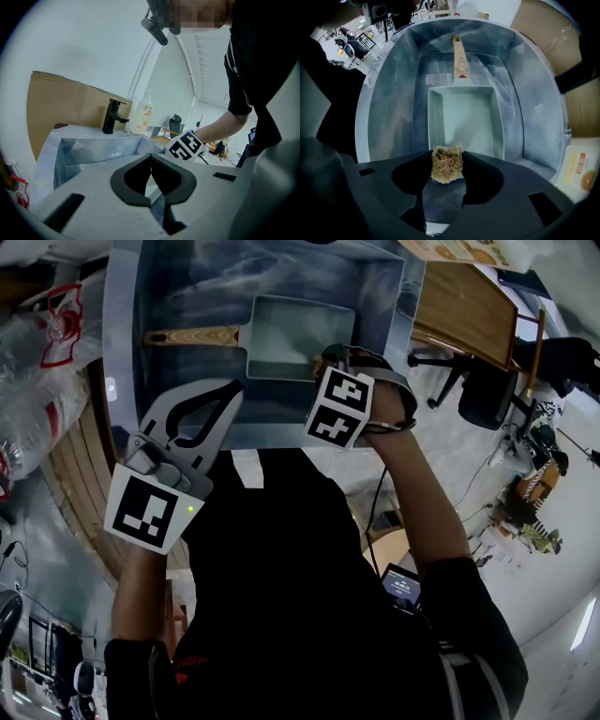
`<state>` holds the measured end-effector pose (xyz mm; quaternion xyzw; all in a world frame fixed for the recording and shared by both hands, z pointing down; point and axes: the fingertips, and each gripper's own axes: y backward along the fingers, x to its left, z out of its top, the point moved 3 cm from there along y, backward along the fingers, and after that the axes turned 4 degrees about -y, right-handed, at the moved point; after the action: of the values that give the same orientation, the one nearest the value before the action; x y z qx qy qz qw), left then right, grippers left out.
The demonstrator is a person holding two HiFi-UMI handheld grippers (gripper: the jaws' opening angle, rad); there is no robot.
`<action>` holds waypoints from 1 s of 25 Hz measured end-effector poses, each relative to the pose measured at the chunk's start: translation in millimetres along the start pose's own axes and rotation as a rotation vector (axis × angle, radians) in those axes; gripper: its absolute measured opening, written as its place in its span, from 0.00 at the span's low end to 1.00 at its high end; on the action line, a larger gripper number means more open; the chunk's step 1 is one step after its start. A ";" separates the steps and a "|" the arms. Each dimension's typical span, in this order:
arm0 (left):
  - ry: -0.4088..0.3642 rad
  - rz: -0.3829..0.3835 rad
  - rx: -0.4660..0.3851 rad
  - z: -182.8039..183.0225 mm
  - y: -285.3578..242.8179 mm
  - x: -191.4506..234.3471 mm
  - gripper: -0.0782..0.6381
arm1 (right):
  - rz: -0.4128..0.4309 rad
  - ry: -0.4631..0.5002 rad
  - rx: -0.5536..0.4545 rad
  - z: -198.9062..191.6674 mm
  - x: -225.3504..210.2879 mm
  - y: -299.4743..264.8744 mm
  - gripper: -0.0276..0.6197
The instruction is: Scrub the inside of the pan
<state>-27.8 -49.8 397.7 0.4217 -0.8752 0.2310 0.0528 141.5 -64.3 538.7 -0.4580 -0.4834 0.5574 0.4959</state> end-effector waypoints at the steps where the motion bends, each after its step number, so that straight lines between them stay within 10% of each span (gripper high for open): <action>1: -0.001 0.000 0.001 0.4 -1.0 -0.7 0.13 | 0.000 -0.002 0.000 -1.6 -0.4 -0.2 0.34; 25: -0.220 0.051 -0.014 82.5 56.8 -25.5 0.13 | -0.238 -0.281 -0.473 11.0 -7.0 129.5 0.34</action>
<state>-46.4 -38.1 296.7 0.4216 -0.8879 0.1784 -0.0463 116.9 -77.5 411.6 -0.4192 -0.7139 0.4252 0.3658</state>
